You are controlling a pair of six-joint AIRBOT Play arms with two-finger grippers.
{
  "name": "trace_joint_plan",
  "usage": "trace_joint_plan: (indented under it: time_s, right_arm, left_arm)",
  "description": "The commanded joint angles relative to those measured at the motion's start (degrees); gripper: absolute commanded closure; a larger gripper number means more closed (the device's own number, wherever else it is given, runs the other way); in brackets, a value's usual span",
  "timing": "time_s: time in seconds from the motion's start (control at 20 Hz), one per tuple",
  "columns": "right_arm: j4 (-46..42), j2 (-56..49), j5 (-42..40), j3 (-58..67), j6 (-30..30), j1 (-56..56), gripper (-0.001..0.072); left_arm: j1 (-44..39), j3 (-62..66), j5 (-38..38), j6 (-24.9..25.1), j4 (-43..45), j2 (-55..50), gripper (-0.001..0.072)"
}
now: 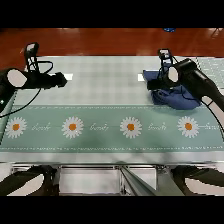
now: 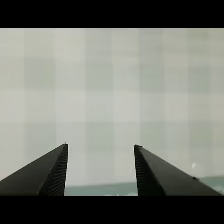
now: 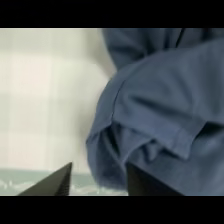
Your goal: Fold the shirts.
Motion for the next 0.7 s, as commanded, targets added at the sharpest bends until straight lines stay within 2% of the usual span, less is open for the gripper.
trace_joint_plan:
  time_s: [0.0,0.1,0.2,0.25,0.4,0.45,0.65]
  right_arm:
    - [-15.1,-0.02,-4.22,1.99,5.46,-0.17,0.0296]
    - [-23.98,-0.09,-5.44,3.19,12.11,-2.64,0.0297]
    - [-23.12,-1.01,-7.1,3.17,16.9,-8.55,0.0297]
    - [-19.3,-2.16,-7.1,3.17,17.29,-11.96,0.0298]
    - [-2.49,-6.32,-7.23,3.17,10.51,-19.45,0.0304]
    - [0.76,-8.17,-7.19,3.17,8.44,-20.81,0.0304]
    - [6.36,-14.38,-8.35,3.17,4.52,-21.62,0.0304]
  left_arm:
    - [1.4,1.73,10.84,0.5,0.04,-0.24,0.02]
    - [3.54,4.07,10.93,0.48,0.04,-0.24,0.0201]
    - [4.9,4.46,10.49,0.5,0.04,-0.24,0.0201]
    - [5.27,4.44,9.27,0.5,0.04,-0.37,0.0201]
    - [5.44,4.44,6.36,0.5,0.04,-1.55,0.0201]
    - [5.44,4.44,5.84,0.5,0.04,-2.1,0.0201]
    - [5.44,4.44,1.09,0.52,0.04,-3.67,0.0201]
